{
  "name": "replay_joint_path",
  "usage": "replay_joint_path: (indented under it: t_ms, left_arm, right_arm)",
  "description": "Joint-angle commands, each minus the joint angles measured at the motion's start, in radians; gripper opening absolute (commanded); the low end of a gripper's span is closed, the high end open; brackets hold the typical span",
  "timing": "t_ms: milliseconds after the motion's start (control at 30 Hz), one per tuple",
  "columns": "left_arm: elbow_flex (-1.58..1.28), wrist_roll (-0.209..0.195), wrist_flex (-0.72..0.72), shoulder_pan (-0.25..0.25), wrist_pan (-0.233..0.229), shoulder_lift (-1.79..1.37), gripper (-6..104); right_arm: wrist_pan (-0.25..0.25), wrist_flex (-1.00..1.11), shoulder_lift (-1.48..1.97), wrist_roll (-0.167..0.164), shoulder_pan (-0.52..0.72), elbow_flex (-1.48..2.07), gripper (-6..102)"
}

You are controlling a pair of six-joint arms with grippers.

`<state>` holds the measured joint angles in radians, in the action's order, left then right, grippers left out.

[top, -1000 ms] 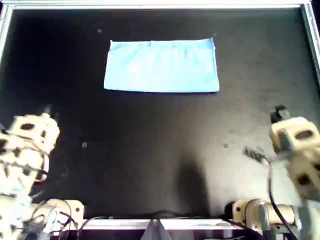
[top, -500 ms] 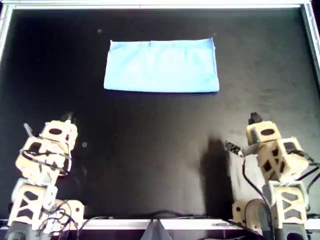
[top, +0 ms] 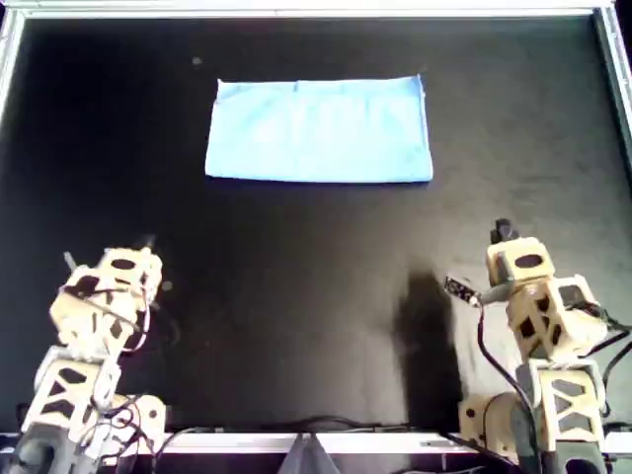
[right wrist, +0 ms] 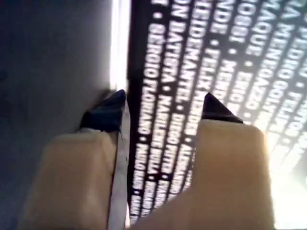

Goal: Fold a cloth

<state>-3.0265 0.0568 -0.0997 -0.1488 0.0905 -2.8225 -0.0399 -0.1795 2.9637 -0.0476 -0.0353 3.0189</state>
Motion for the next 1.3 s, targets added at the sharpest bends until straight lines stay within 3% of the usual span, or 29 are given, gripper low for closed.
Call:
replay_joint_path:
  t_ms: [0,133,267,333,467,500,633,1267]
  left_arm:
    - [0.055,0.003,0.083,0.006,0.006,0.072,57]
    - [0.141,0.000,0.155,0.005,0.008,0.238,62]
    - [0.285,-0.008,0.169,-0.040,0.008,0.495,79]
    - [0.387,0.003,0.169,-0.077,0.008,0.646,86]
    - [0.620,0.003,0.169,-0.144,0.008,0.950,94]
    - [0.678,-0.005,0.169,-0.152,0.006,1.017,95]
    - [0.870,-0.005,0.169,-0.152,0.006,1.206,95]
    - [1.307,0.003,0.167,-0.152,0.000,1.628,95]
  right_arm:
    - [-0.012,0.120,-0.071,0.006,-0.008,0.009,63]
    - [-0.012,0.212,-0.308,0.006,-0.009,-0.009,65]
    - [-0.014,0.242,-0.601,0.012,-0.011,-0.192,74]
    - [-0.014,0.242,-0.781,0.048,-0.028,-0.341,78]
    - [-0.014,0.239,-1.193,0.170,-0.092,-0.653,80]
    - [-0.014,0.239,-1.279,0.184,-0.112,-0.721,80]
    - [0.002,0.239,-1.485,0.196,-0.152,-0.914,81]
    - [-0.012,0.176,-1.703,0.190,-0.155,-1.226,80]
